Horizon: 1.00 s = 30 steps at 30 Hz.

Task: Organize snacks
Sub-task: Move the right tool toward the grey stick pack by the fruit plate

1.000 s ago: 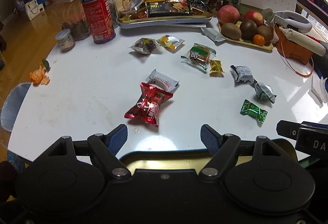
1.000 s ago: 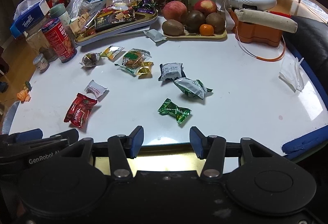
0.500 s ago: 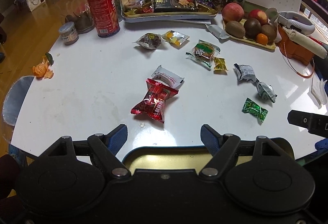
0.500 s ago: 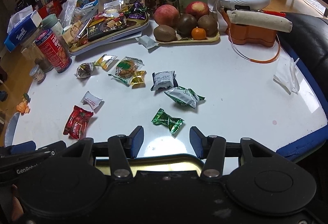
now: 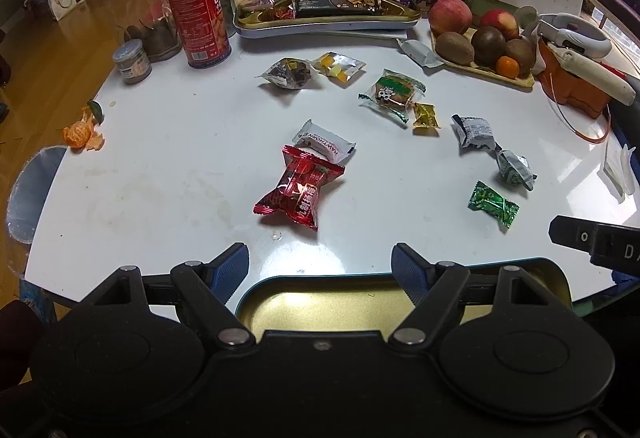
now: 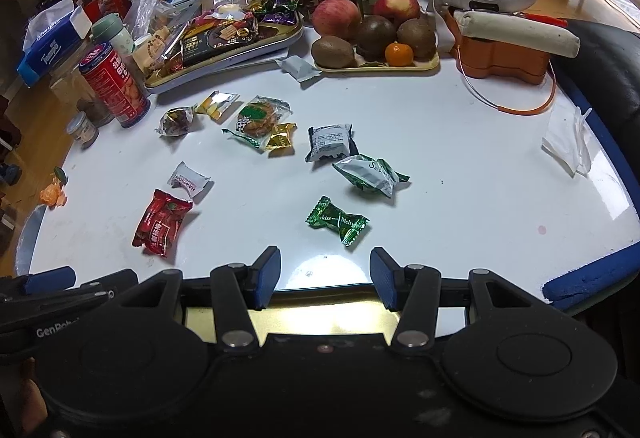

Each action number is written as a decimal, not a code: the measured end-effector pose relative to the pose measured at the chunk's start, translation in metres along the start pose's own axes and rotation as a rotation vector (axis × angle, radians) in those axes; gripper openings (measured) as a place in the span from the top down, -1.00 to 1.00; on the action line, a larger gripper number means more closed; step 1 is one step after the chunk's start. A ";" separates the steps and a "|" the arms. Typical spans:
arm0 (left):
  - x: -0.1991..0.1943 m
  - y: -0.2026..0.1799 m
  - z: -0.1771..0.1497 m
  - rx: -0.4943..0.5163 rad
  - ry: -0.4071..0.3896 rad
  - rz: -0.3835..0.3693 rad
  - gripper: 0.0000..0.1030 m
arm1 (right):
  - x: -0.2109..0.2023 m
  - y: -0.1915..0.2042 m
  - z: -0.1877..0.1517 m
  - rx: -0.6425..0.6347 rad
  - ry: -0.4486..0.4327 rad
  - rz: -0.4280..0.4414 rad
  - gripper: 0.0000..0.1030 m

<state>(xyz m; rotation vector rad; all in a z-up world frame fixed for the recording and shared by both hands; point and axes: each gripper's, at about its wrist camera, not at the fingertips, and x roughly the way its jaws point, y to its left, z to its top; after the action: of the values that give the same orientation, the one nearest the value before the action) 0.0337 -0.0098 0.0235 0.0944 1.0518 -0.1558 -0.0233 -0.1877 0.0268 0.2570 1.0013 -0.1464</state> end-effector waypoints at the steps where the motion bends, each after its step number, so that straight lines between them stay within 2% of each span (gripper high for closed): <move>1: 0.002 0.001 0.000 -0.001 0.007 0.001 -0.52 | 0.002 0.000 0.001 0.001 0.006 0.001 -0.02; 7: 0.024 0.012 0.021 -0.024 0.075 -0.025 -0.52 | 0.019 -0.003 0.015 -0.015 0.062 0.013 -0.01; 9: 0.033 0.020 0.032 -0.047 0.093 -0.039 -0.52 | 0.027 -0.003 0.025 -0.021 0.068 -0.029 -0.01; 13: 0.049 0.032 0.053 -0.062 0.088 0.007 -0.52 | 0.042 -0.007 0.049 -0.039 0.051 -0.094 -0.01; 15: 0.057 0.036 0.061 -0.051 0.101 0.015 -0.52 | 0.050 -0.011 0.063 -0.022 0.060 -0.094 -0.01; 19: 0.071 0.039 0.069 -0.035 0.129 -0.008 -0.52 | 0.065 -0.015 0.085 -0.002 0.098 -0.044 -0.01; 21: 0.077 0.039 0.070 -0.035 0.142 -0.019 -0.52 | 0.072 -0.013 0.094 -0.001 0.091 -0.046 -0.01; 26: 0.099 0.036 0.062 -0.042 0.250 -0.099 -0.52 | 0.093 -0.010 0.109 0.022 0.107 -0.051 0.00; 27: 0.102 0.032 0.062 -0.026 0.258 -0.096 -0.52 | 0.098 -0.008 0.110 0.021 0.120 -0.046 0.00; 30: 0.106 0.022 0.074 0.021 0.226 -0.014 -0.40 | 0.118 0.006 0.117 -0.024 0.149 -0.030 0.00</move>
<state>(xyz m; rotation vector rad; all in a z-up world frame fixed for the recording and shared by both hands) 0.1521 -0.0083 -0.0323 0.1261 1.2769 -0.1713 0.1358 -0.2148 -0.0120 0.2335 1.1540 -0.1435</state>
